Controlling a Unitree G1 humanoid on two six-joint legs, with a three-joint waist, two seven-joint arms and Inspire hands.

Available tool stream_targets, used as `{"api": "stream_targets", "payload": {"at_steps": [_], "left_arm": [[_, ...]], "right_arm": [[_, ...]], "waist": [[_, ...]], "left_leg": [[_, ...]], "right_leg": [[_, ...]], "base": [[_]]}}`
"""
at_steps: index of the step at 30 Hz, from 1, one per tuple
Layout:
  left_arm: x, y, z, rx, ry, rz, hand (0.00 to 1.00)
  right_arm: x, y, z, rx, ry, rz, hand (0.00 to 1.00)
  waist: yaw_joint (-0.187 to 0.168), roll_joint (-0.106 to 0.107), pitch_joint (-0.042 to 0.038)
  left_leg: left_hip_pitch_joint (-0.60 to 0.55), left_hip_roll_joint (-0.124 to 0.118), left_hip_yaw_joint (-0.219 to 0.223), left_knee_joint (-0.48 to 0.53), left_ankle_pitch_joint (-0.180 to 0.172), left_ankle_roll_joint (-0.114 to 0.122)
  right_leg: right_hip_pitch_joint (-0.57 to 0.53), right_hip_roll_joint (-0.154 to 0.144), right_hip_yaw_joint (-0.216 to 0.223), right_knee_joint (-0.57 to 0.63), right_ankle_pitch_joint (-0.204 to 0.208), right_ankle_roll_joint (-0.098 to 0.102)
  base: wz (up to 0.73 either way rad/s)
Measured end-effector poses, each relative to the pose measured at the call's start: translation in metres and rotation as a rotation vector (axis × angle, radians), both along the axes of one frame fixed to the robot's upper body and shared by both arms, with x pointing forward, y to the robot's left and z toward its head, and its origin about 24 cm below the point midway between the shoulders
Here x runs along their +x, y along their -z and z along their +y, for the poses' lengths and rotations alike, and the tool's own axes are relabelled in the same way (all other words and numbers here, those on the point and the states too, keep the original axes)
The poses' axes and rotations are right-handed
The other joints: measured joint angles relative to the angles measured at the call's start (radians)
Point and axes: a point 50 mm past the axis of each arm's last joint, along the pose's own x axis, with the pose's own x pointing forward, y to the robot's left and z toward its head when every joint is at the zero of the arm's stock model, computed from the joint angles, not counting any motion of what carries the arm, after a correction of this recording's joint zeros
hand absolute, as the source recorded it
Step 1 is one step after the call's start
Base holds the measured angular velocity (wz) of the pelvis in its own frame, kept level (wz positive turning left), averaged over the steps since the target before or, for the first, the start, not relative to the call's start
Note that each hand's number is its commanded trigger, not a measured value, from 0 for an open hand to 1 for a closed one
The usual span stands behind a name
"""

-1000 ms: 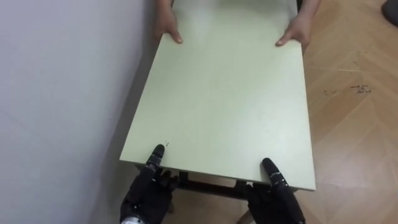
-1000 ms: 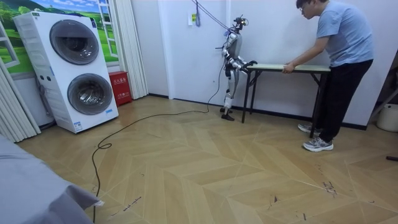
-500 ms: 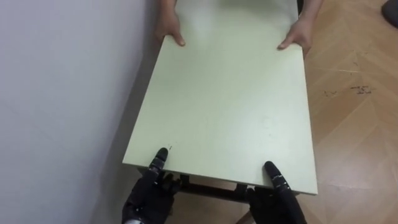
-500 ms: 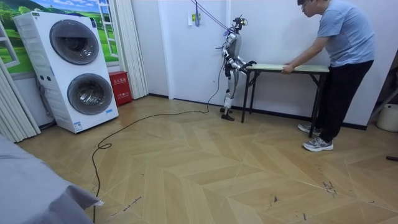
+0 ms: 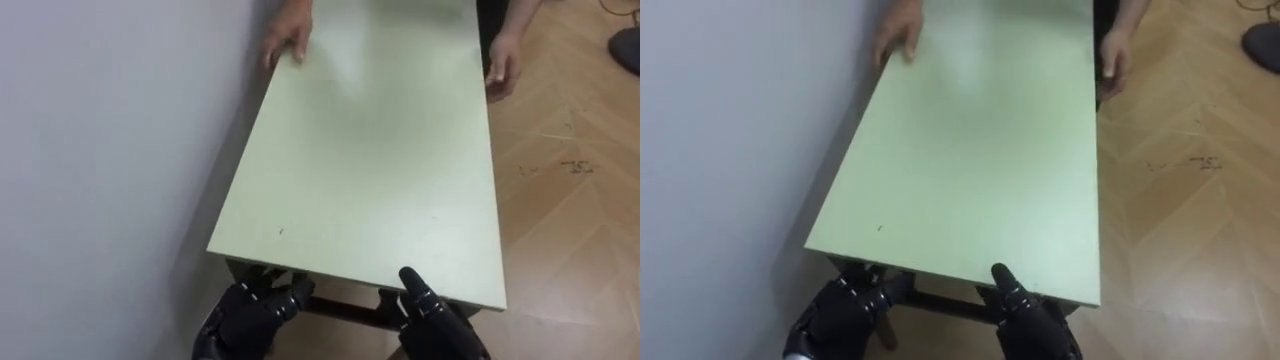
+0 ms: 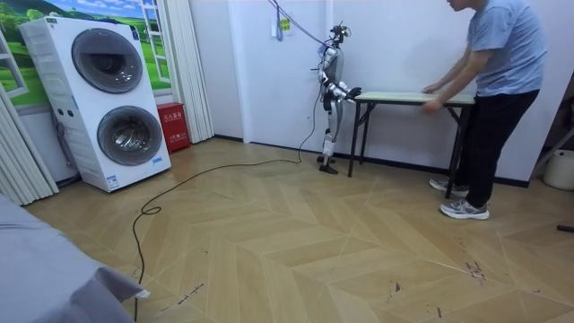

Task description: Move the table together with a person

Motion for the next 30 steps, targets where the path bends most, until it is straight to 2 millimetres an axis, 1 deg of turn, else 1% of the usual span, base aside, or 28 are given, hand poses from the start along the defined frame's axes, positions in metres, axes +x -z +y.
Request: {"api": "stream_targets", "payload": {"at_steps": [3,4,5,6,10,13,16,19,22,24,27,30], "left_arm": [[-0.002,0.002,0.000,0.001,0.008,0.006,0.00],[-0.003,0.004,0.000,0.004,0.015,0.011,0.00],[-0.004,0.005,0.000,0.006,0.019,0.016,0.00],[-0.005,0.005,-0.001,0.006,0.020,0.017,0.00],[-0.005,0.006,-0.003,-0.002,0.036,0.015,0.00],[-0.006,0.006,-0.004,-0.004,0.039,0.015,0.00],[-0.006,0.006,-0.005,-0.008,0.046,0.013,0.00],[-0.006,0.006,-0.005,-0.009,0.046,0.013,0.00],[-0.007,0.007,-0.005,-0.009,0.045,0.017,0.00],[-0.007,0.009,-0.004,-0.005,0.045,0.026,0.00],[-0.014,0.017,-0.001,0.009,0.041,0.068,0.00],[-0.020,0.023,0.001,0.031,0.048,0.103,0.00]], "right_arm": [[0.000,-0.001,0.001,-0.004,-0.020,-0.017,0.00],[0.000,-0.001,0.001,-0.013,-0.038,-0.028,0.00],[0.000,-0.001,0.001,-0.011,-0.048,-0.036,0.00],[0.000,-0.002,0.002,-0.010,-0.052,-0.040,0.00],[0.000,-0.002,0.001,-0.008,-0.065,-0.058,0.00],[-0.001,-0.003,0.001,-0.004,-0.073,-0.063,0.00],[-0.002,-0.003,0.000,-0.001,-0.089,-0.068,0.00],[-0.002,-0.003,0.000,-0.011,-0.107,-0.074,0.00],[-0.003,-0.002,0.000,-0.021,-0.120,-0.075,0.00],[-0.003,-0.001,0.000,-0.017,-0.123,-0.078,0.00],[-0.004,0.001,0.000,-0.020,-0.132,-0.078,0.00],[-0.004,0.008,-0.001,-0.053,-0.159,-0.052,0.00]], "waist": [[0.004,0.009,-0.0065],[0.003,0.016,-0.0108],[0.003,0.020,-0.0133],[0.002,0.023,-0.0135],[0.001,0.033,-0.0121],[0.001,0.035,-0.0118],[0.000,0.033,-0.0106],[0.003,0.028,-0.0068],[0.002,0.027,-0.0020],[0.002,0.026,-0.0024],[0.001,0.025,-0.0030],[-0.002,0.016,-0.0033]], "left_leg": [[-0.003,0.000,0.000,0.002,0.000,0.000],[-0.003,0.000,0.000,0.003,0.000,0.000],[-0.003,0.000,0.000,0.004,0.000,0.000],[-0.003,0.000,0.000,0.005,0.000,0.000],[-0.002,0.001,0.000,0.005,0.001,-0.001],[-0.002,0.001,0.000,0.004,0.001,-0.001],[-0.001,0.001,0.001,0.005,0.001,-0.001],[0.002,0.001,0.003,0.004,0.001,-0.001],[0.015,0.001,0.005,0.001,0.001,-0.001],[0.015,0.001,0.005,-0.001,0.001,-0.001],[0.015,0.001,0.004,-0.002,0.001,-0.001],[0.014,0.001,0.004,0.001,0.001,-0.001]], "right_leg": [[0.001,-0.001,0.000,0.000,0.006,-0.002],[0.002,-0.001,0.000,0.001,0.008,-0.002],[0.002,-0.001,0.000,0.002,0.008,-0.003],[0.002,-0.001,0.000,0.002,0.009,-0.004],[0.002,0.000,0.001,0.002,0.010,-0.006],[0.002,0.001,0.002,0.002,0.010,-0.006],[0.002,0.001,0.002,0.001,0.010,-0.006],[0.002,0.002,0.004,-0.001,0.010,-0.005],[0.015,0.002,0.004,-0.004,0.007,-0.002],[0.016,0.002,0.002,-0.006,0.007,-0.001],[0.019,0.002,0.000,-0.010,0.007,-0.001],[0.020,0.001,-0.002,-0.012,0.007,-0.001]], "base": [[0.01],[0.00],[0.00],[0.00],[0.00],[0.00],[0.00],[0.00],[0.00],[0.00],[0.00],[0.00]]}}
